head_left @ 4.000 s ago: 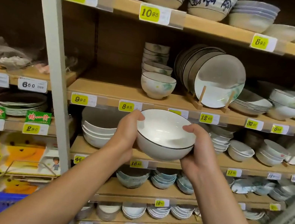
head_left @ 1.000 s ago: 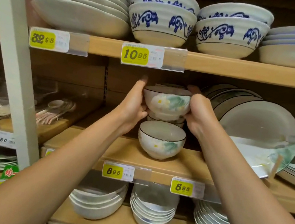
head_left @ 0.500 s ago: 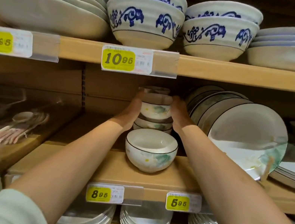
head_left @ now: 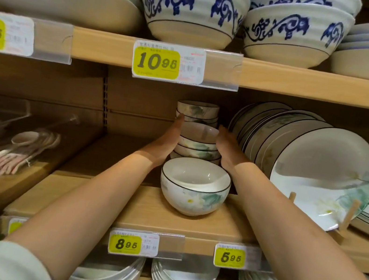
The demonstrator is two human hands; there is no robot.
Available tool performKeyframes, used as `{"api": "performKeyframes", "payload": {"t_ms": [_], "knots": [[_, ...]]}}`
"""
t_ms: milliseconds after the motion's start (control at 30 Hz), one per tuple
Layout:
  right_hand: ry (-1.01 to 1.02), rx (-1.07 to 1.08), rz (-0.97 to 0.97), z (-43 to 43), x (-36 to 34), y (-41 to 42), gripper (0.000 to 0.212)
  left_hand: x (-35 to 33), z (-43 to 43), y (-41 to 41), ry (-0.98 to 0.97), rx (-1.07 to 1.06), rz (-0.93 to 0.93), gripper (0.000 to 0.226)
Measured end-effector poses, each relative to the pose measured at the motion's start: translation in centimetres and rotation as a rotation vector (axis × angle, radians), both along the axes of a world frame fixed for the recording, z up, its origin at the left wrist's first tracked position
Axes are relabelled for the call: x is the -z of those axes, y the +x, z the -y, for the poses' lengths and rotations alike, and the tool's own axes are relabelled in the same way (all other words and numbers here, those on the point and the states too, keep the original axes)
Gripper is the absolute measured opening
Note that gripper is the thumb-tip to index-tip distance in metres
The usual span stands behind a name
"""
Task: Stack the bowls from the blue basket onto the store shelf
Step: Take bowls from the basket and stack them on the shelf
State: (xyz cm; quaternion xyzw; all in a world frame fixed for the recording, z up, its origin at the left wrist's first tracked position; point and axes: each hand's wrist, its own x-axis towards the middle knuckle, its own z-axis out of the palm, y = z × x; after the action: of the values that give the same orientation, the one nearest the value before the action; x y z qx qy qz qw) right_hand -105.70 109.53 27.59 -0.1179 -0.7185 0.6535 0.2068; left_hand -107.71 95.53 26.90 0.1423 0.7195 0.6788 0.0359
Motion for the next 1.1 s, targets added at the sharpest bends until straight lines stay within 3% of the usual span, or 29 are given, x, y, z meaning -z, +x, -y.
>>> {"api": "performKeyframes", "payload": {"t_ms": [167, 700, 900, 1000, 1100], "knots": [[0.047, 0.063, 0.066, 0.2, -0.7, 0.1, 0.054, 0.2, -0.3, -0.1, 0.011, -0.035, 0.01, 0.063], [0.059, 0.013, 0.074, 0.7, -1.4, 1.8, 0.061, -0.9, 0.6, 0.9, 0.066, 0.006, 0.114, 0.061], [0.172, 0.056, -0.044, 1.4, -2.8, 4.5, 0.056, -1.3, 3.2, 3.3, 0.068, -0.022, 0.083, 0.041], [0.089, 0.038, -0.026, 2.2, -3.6, 6.9, 0.053, -1.6, 4.7, 4.3, 0.055, -0.127, 0.085, 0.06], [-0.019, 0.043, -0.051, 3.2, -2.7, 10.4, 0.049, -1.6, 6.5, 6.2, 0.066, -0.106, 0.064, 0.057]]}}
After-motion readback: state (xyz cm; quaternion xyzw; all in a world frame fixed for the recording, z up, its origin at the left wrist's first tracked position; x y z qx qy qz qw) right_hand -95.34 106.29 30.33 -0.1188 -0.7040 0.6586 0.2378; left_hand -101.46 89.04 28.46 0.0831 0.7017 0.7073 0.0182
